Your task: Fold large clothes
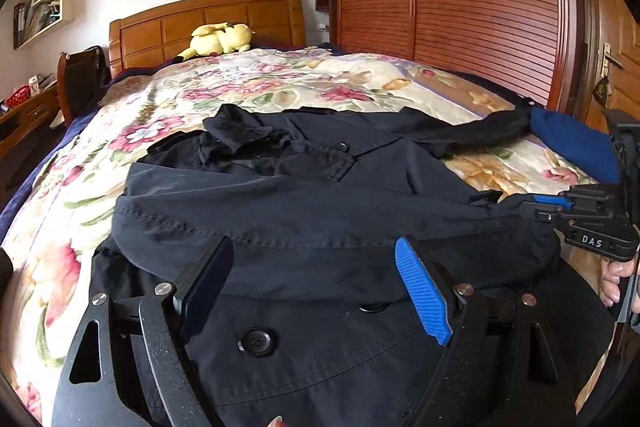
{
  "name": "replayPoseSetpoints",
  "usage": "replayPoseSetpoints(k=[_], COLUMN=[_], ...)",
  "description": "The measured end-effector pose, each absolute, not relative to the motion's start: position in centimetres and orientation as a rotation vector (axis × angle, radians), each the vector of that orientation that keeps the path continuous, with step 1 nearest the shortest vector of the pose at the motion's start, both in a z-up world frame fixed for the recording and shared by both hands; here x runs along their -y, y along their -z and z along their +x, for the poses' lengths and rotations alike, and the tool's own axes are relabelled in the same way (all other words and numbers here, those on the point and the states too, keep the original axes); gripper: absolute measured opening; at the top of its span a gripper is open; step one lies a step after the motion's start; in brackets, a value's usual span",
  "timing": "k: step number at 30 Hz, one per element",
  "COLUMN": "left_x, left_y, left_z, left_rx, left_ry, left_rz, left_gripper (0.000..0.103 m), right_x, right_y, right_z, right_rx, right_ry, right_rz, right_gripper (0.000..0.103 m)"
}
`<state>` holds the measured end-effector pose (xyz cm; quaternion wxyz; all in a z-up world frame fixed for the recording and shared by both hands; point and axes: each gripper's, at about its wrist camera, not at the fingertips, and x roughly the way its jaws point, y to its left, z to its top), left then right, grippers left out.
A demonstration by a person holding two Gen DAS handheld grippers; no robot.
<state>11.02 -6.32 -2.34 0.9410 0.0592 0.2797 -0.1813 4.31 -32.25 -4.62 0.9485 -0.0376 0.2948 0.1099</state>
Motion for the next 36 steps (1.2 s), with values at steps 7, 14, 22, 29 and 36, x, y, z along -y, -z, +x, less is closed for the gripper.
replayPoseSetpoints(k=[7,14,22,29,36], left_x=[7.0,7.3,7.5,7.7,7.6], left_y=[2.5,2.6,2.9,3.5,3.8], left_z=[10.9,11.3,11.5,11.8,12.0], left_rx=[-0.565,-0.562,-0.560,-0.571,-0.583], left_ry=[0.368,0.355,0.340,0.338,0.337], left_rz=[0.143,0.126,0.135,0.147,0.139], left_gripper=[0.084,0.084,0.084,0.084,0.084], right_x=[32.6,34.6,39.3,43.7,43.6], right_y=[4.9,3.6,4.0,4.3,6.0], right_z=[4.5,5.7,10.3,16.4,21.0], right_rx=[-0.605,-0.555,-0.607,-0.650,-0.714], right_ry=[-0.245,-0.195,-0.117,0.043,0.122], right_rz=[-0.095,-0.128,-0.140,-0.135,-0.245], right_gripper=[0.031,0.069,0.070,0.070,0.070])
